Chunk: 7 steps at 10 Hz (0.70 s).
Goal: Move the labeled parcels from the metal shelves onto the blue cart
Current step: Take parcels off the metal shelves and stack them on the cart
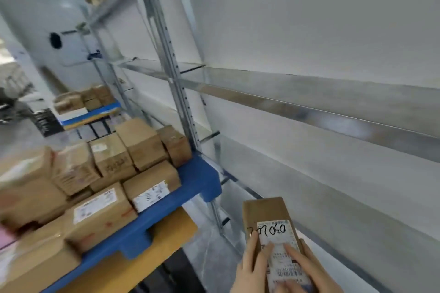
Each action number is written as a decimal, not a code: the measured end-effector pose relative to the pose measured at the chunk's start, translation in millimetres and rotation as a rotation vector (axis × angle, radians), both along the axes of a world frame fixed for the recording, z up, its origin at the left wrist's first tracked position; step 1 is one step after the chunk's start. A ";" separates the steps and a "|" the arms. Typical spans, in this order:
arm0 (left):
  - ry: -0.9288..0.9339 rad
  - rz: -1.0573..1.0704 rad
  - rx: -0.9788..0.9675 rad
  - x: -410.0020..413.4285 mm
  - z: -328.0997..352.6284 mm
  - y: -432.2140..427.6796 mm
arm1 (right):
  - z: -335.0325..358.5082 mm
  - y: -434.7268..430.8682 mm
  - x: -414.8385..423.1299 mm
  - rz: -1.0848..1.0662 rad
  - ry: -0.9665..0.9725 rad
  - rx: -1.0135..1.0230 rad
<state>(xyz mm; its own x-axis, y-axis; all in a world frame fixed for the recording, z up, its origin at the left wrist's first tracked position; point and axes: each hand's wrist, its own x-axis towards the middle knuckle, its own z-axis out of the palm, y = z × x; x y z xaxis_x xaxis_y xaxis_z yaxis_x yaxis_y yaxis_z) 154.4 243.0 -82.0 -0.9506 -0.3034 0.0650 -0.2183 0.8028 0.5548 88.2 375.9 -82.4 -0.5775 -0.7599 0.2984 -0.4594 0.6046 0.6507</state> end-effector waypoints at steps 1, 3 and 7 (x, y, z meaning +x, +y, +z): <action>0.056 0.125 0.044 21.1 29.2 -84.0 | 44.1 -84.6 -3.1 0.307 -1.206 -0.601; 0.214 0.173 0.047 4.6 85.7 -213.0 | 85.3 -218.4 -40.3 0.511 -1.414 -1.082; 0.334 0.251 0.042 -168.4 162.4 -376.1 | 169.4 -399.9 -231.3 0.546 -1.377 -0.966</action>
<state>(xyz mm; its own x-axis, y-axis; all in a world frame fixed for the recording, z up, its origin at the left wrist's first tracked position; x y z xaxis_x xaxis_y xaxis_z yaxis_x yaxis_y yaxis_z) -14.0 -133.1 80.4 -0.7759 -0.5317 0.3394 -0.2067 0.7227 0.6595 -143.1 -23.9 87.0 -0.5373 -0.7968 0.2764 -0.5771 0.1083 -0.8095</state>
